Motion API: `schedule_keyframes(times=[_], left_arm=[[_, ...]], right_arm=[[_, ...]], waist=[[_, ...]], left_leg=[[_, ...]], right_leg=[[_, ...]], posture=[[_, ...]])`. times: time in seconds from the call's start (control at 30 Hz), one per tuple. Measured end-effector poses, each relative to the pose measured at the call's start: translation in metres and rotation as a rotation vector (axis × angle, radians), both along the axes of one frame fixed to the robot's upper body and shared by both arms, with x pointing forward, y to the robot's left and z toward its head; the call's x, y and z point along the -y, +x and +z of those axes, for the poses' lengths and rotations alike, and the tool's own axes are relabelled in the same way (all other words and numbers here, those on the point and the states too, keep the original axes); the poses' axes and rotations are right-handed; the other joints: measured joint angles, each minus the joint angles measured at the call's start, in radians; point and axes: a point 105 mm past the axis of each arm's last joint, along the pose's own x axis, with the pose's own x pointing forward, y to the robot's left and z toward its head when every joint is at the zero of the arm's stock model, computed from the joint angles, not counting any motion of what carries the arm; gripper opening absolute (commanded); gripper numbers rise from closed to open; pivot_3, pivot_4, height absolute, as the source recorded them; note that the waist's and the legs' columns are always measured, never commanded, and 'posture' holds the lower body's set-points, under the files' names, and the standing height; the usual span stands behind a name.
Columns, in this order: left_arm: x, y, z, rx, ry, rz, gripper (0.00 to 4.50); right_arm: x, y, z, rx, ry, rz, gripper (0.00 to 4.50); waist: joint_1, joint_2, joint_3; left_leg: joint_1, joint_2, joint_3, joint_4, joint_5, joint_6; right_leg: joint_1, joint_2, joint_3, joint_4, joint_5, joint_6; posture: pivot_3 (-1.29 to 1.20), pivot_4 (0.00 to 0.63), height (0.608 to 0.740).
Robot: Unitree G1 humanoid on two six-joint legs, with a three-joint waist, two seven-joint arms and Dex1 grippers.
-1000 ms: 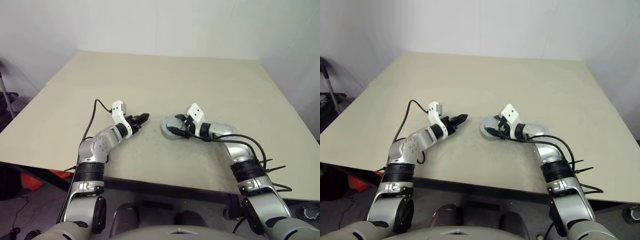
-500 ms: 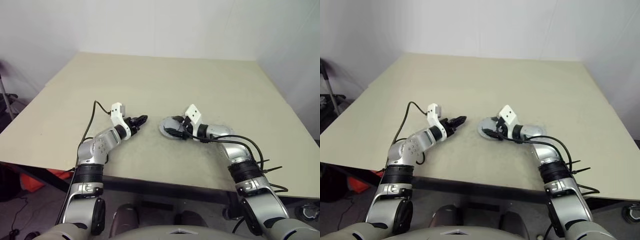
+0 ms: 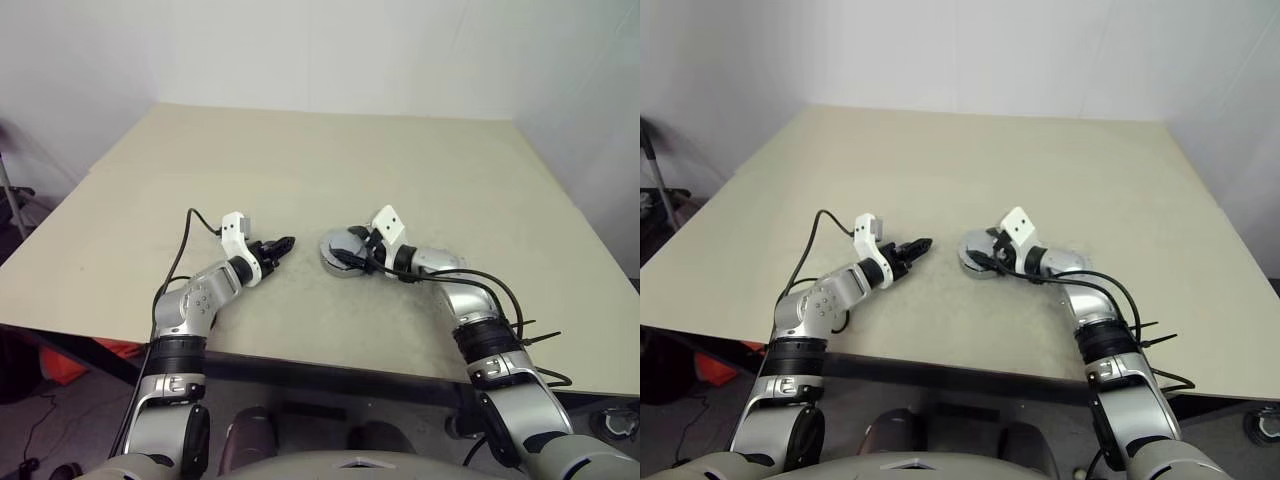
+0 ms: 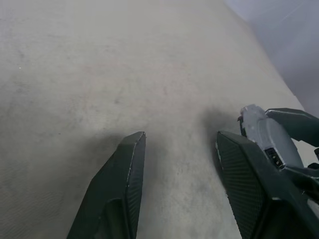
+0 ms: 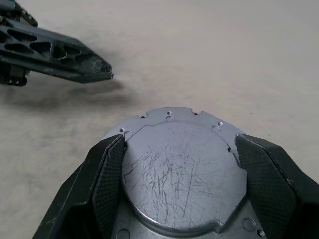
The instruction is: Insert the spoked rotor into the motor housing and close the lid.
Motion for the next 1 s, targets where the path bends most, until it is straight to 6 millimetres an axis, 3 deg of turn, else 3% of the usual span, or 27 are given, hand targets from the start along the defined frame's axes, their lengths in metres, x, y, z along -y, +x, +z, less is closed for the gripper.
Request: schedule_keyframes(times=[0.4, 1.0], left_arm=[[-0.0023, 0.0003, -0.0004, -0.001, 0.006, 0.005, 2.41], [-0.0025, -0.0017, -0.0045, -0.012, 0.012, 0.008, 2.41]], right_arm=[[0.003, -0.0091, -0.0006, -0.014, -0.015, 0.042, 3.11], [0.0035, -0.0065, -0.0012, -0.026, -0.016, 0.033, 3.11]], waist=[[0.002, 0.0, 0.0], [0.003, 0.0, 0.0]], left_leg=[[-0.004, 0.0, 0.0, 0.0, 0.0, 0.001], [-0.003, 0.0, 0.0, 0.0, 0.0, 0.0]], right_leg=[[-0.003, 0.0, 0.0, -0.001, 0.0, 0.0], [-0.002, 0.0, 0.0, -0.001, 0.0, 0.0]], posture=[[0.0, 0.0, 0.74], [0.0, 0.0, 0.74]])
